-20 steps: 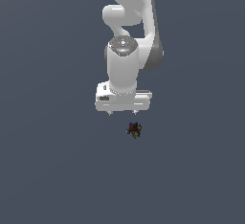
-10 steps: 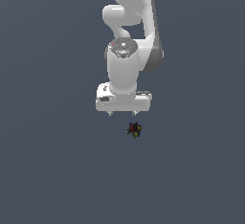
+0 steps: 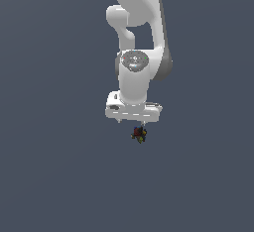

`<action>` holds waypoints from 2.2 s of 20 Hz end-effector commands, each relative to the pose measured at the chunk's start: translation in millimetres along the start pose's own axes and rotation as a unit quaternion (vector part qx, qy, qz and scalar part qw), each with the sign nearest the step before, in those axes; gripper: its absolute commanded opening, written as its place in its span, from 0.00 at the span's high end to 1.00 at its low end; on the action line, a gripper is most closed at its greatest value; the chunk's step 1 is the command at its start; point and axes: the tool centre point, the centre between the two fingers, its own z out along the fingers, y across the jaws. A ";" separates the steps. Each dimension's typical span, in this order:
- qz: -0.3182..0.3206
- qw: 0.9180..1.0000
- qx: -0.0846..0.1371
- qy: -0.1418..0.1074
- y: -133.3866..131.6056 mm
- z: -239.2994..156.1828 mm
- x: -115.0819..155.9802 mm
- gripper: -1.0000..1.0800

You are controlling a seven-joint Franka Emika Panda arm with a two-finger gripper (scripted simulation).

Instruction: Pick up the object and move it to a goal position.

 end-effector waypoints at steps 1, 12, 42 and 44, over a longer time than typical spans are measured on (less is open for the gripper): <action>0.023 1.000 0.000 -0.002 -7.3 10.9 -1.0 0.04; 0.112 0.994 -0.001 -0.009 -33.5 52.1 -6.7 0.04; 0.135 0.991 -0.002 -0.010 -39.8 112.7 -10.0 1.00; 0.135 0.991 -0.002 -0.010 -39.8 112.7 -10.0 1.00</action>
